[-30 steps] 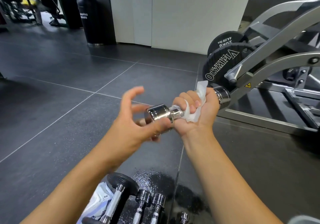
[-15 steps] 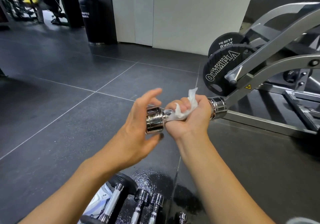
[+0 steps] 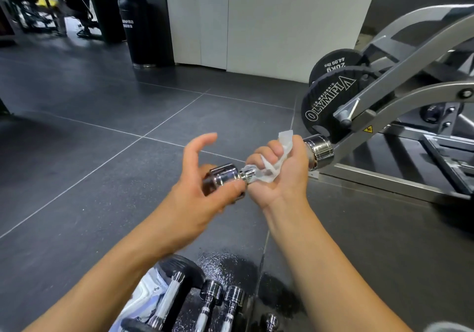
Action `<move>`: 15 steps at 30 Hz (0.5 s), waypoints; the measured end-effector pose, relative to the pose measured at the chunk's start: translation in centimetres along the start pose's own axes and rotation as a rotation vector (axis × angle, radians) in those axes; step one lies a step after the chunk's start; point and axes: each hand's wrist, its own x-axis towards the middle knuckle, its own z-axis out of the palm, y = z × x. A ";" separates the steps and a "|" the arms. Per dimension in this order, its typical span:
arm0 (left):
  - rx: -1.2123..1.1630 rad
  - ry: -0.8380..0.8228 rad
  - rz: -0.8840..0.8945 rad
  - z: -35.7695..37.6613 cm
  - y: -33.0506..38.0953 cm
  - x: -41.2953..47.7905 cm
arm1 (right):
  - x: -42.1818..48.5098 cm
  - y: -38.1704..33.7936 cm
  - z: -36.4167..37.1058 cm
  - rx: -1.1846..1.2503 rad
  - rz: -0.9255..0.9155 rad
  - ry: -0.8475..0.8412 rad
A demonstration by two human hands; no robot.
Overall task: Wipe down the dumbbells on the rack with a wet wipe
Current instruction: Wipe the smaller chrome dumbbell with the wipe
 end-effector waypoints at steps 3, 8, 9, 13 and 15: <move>0.661 -0.044 0.536 -1.0 -1.9 -0.1 | 0.4 -0.3 -0.2 0.008 0.034 0.091; 0.027 -0.057 -0.181 0.5 -0.5 -0.4 | 0.2 0.1 -0.6 -0.003 0.041 0.071; -0.177 -0.052 -0.354 0.7 -0.1 -0.4 | 0.2 0.2 -0.6 -0.001 0.029 0.062; -0.409 -0.075 -0.560 0.7 0.5 -0.1 | -0.1 0.6 -0.7 0.011 0.019 0.050; -0.410 -0.016 -0.502 0.9 0.3 -0.1 | -0.1 0.5 -0.5 -0.004 0.039 0.070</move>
